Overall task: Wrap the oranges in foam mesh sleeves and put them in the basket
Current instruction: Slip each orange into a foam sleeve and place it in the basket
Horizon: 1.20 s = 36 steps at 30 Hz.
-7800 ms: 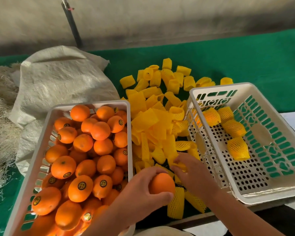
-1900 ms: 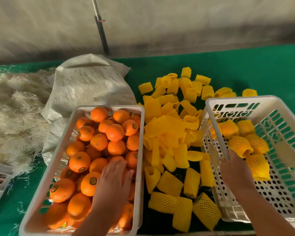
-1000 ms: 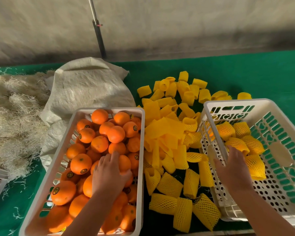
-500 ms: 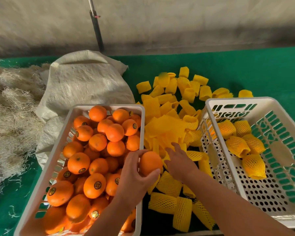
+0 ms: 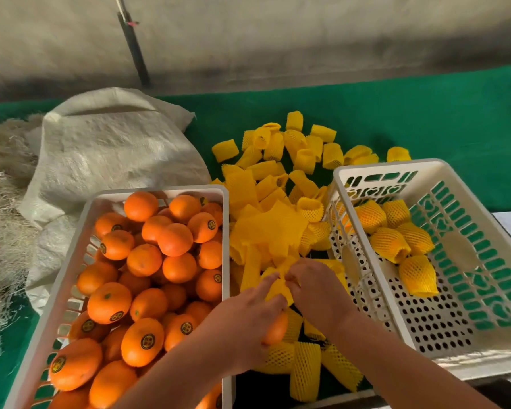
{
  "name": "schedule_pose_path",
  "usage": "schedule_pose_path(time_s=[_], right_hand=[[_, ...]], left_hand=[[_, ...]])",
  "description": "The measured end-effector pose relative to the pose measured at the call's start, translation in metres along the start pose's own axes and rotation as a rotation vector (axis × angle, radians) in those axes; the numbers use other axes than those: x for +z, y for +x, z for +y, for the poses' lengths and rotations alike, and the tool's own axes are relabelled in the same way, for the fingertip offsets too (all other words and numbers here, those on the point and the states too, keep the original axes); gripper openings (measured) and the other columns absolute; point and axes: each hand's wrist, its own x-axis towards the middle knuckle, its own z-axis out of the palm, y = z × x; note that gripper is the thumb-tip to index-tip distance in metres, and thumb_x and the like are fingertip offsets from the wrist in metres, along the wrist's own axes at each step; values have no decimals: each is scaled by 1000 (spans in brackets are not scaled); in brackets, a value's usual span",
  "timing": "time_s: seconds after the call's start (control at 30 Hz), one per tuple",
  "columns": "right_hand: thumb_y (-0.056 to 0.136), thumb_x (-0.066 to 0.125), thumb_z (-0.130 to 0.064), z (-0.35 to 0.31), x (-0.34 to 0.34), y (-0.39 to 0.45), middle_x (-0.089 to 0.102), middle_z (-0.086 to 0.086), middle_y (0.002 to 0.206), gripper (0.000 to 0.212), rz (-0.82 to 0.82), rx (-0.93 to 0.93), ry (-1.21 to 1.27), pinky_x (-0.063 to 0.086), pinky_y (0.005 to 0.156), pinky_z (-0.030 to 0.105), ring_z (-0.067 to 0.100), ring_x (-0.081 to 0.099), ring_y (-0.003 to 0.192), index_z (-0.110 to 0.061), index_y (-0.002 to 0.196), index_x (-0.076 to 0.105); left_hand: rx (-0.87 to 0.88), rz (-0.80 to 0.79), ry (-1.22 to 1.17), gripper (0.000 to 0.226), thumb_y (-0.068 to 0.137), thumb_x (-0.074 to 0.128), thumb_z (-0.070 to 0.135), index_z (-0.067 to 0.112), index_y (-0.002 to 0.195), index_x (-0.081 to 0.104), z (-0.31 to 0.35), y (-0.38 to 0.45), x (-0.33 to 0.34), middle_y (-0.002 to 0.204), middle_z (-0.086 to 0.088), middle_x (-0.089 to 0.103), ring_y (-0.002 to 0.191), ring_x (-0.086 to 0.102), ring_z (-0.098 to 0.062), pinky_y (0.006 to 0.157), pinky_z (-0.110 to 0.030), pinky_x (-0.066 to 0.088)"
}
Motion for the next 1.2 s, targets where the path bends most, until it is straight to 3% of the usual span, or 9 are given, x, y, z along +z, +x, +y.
schedule_pose_path(time_s=[0.17, 0.33, 0.47, 0.6, 0.77, 0.87, 0.97, 1.03, 1.2], right_hand=[[100, 53, 0, -6, -1, -9, 58, 2, 122, 33, -47, -102, 44, 50, 92, 26, 17, 59, 109, -14, 123, 72], [100, 47, 0, -3, 8, -15, 48, 4, 149, 43, -116, -136, -20, 33, 116, 24, 18, 37, 140, -15, 138, 62], [103, 45, -6, 2, 8, -13, 48, 6, 150, 35, -99, -19, -74, 31, 119, 29, 21, 31, 148, -9, 135, 60], [91, 60, -8, 3, -2, -13, 48, 7, 143, 37, 63, 138, 77, 47, 97, 32, 26, 51, 127, -8, 128, 61], [90, 64, -13, 1, 1, -23, 33, 0, 150, 47, 7, 75, 73, 44, 81, 24, 18, 56, 105, -15, 136, 54], [90, 64, -14, 1, 2, -31, 24, -4, 154, 50, -4, 24, 49, 38, 70, 20, 13, 52, 85, -21, 137, 51], [91, 66, -19, -3, 5, -40, 19, -9, 156, 48, -2, -28, 110, 51, 71, 29, 20, 60, 95, -24, 136, 49], [91, 67, -20, -8, 7, -45, 19, -11, 157, 46, 17, -32, 163, 57, 71, 36, 20, 63, 93, -25, 132, 49], [92, 70, -24, -18, 10, -57, 13, -18, 160, 55, 95, -12, 219, 45, 67, 10, 8, 55, 96, -27, 140, 44]], left_hand=[[-10, -73, 183, 77, 82, 73, 25, 30, 142, 24, 4, 11, 1, 165, 1, 4, 115, 56, -30, 75, -36, 50], [-25, -99, 273, 74, 83, 74, 27, 24, 144, 31, 6, 8, 3, 155, -5, 23, 105, 57, -27, 71, -35, 50], [-21, -116, 327, 74, 84, 77, 23, 23, 144, 34, 6, 4, 11, 143, -7, 42, 108, 57, -28, 74, -36, 49], [-73, -112, 172, 82, 77, 82, 36, 32, 143, 33, 3, -2, 15, 154, 1, 31, 112, 59, -28, 75, -34, 52], [-227, 58, -318, 72, 67, 77, 58, 55, 129, 39, 2, -7, 4, 126, 27, 42, 101, 54, -9, 68, -19, 45], [-373, 115, -742, 63, 66, 80, 57, 59, 121, 48, 2, -10, -9, 116, 23, 55, 96, 64, -8, 67, -19, 54], [-464, 194, -1069, 47, 65, 80, 61, 64, 106, 57, 10, -10, -12, 110, 15, 63, 88, 72, -9, 71, -24, 63], [-490, 295, -1100, 43, 64, 78, 67, 61, 103, 61, 17, -9, -8, 106, 17, 65, 87, 72, -4, 74, -27, 64], [-489, 495, -788, 57, 72, 77, 68, 51, 120, 51, 29, -11, 4, 109, 25, 61, 92, 65, 3, 69, -12, 56]])
